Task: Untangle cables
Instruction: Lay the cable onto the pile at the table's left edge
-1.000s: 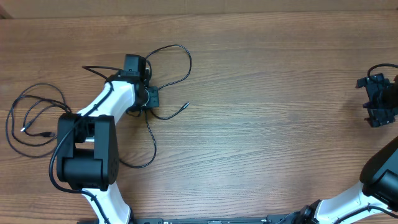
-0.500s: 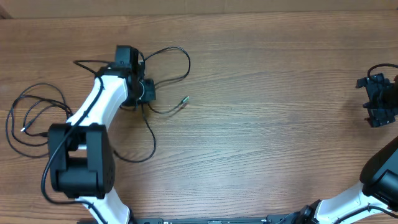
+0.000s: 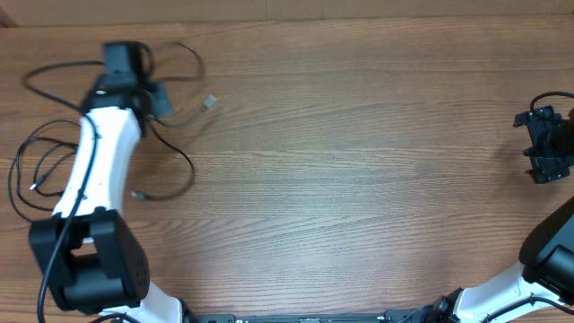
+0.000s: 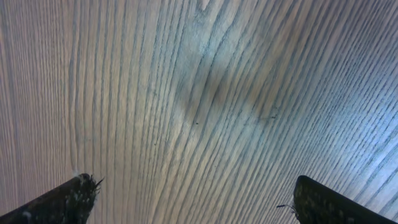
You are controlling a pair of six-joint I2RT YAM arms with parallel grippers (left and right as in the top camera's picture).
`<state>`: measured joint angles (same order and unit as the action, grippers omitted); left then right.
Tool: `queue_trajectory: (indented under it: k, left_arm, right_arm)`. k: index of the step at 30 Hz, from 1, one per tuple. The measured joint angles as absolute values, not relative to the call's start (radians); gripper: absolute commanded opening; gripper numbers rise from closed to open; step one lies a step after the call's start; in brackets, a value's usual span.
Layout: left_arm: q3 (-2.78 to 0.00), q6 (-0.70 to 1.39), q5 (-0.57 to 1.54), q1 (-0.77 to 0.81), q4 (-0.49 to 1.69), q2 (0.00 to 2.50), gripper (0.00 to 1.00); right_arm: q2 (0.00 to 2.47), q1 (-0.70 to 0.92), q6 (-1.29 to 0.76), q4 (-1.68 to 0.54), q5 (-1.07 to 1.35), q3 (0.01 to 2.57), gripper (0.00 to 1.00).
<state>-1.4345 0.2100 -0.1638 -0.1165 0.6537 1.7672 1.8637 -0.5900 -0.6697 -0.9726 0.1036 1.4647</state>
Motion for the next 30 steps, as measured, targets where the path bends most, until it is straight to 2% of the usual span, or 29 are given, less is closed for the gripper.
queue_trajectory:
  k: [10, 23, 24, 26, 27, 29, 30]
  left_arm:
    - [-1.506, 0.21, -0.264, -0.308, 0.721, 1.728, 0.04]
    - [-1.506, 0.21, -0.278, -0.509, 0.775, 1.728, 0.06]
    - [-1.506, 0.21, -0.278, -0.516, 0.775, 1.728, 0.18]
    - [-1.506, 0.205, -0.279, -0.525, 0.775, 1.728, 0.54]
    - [-1.506, 0.208, -0.281, -0.525, 0.775, 1.728, 0.68]
    - [-1.506, 0.207, -0.281, -0.525, 0.775, 1.728, 0.93]
    - [-1.506, 0.207, -0.281, -0.525, 0.775, 1.728, 0.96]
  right_arm:
    - [1.864, -0.59, -0.67, -0.972, 0.104, 1.465, 1.0]
    - [1.864, -0.59, -0.67, -0.973, 0.104, 1.465, 1.0]
    - [1.864, -0.59, -0.67, -0.973, 0.104, 1.465, 1.0]
    - [1.864, -0.59, -0.67, -0.973, 0.104, 1.465, 1.0]
    - [1.864, -0.59, -0.67, -0.973, 0.104, 1.465, 1.0]
    - [1.864, -0.59, -0.67, -0.972, 0.104, 1.465, 1.0]
    - [1.864, -0.59, -0.67, -0.973, 0.104, 1.465, 1.0]
